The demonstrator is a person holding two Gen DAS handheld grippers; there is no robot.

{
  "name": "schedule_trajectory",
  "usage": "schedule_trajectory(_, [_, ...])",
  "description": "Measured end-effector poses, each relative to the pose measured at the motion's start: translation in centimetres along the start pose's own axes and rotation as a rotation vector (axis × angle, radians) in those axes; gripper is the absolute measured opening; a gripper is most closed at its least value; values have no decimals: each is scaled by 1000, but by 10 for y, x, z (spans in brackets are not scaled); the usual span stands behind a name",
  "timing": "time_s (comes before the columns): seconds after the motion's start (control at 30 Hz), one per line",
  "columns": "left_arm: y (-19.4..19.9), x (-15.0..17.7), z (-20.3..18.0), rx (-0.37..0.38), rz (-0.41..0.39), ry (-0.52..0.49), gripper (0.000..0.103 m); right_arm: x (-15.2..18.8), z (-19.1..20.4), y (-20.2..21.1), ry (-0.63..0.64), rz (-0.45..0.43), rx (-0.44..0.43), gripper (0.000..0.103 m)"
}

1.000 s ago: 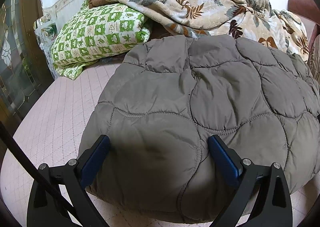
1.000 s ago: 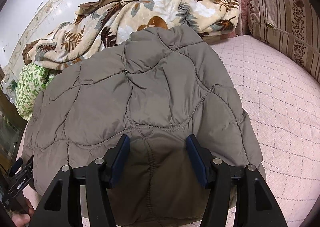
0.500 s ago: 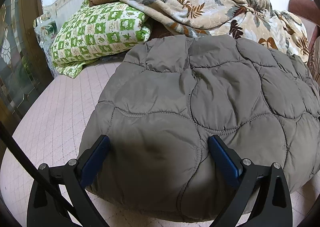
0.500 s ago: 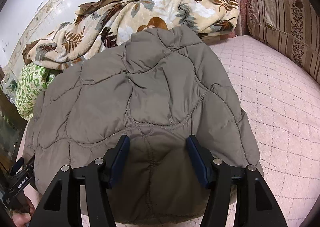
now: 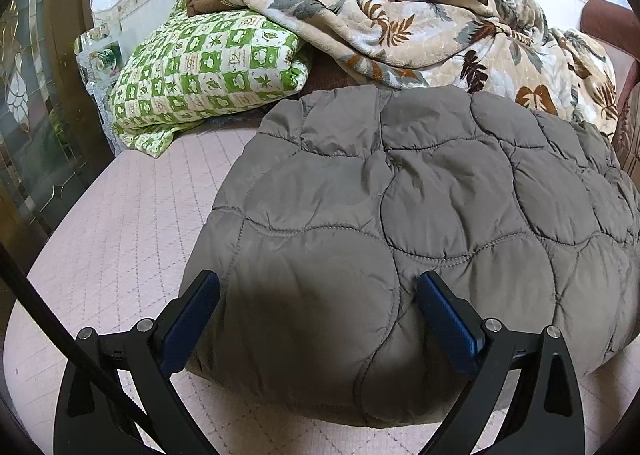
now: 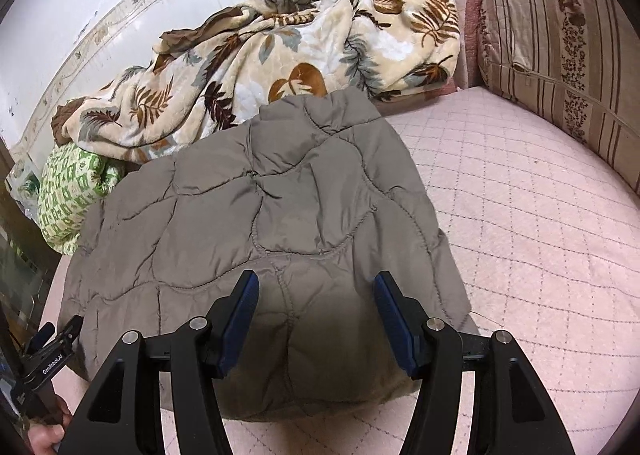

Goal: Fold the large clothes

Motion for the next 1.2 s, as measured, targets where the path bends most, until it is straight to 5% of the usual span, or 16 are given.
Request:
schedule_trajectory(0.23, [4,-2,5,-18,12,6,100,-2,1,10,8,-10,-8,64])
schedule_trajectory(0.57, [-18,8,55,10,133,180,99,0,-4,9,-27,10,-20,64])
schedule_trajectory(0.8, [-32,18,57,31,199,190,100,13,0,-24,-21,120,-33,64])
schedule_trajectory(1.2, [-7,16,125,207,253,471,99,-4,-24,23,-91,27,-63,65])
Point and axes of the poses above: each gripper's, at about its wrist camera, not at the fingertips, and y roughly against the way its jaws point, z to its left, x to its underside, the point moved 6 cm from there along -y, roughly the way its jaws point, and after that the axes turned 2 degrees about x, right-handed, at the moved point
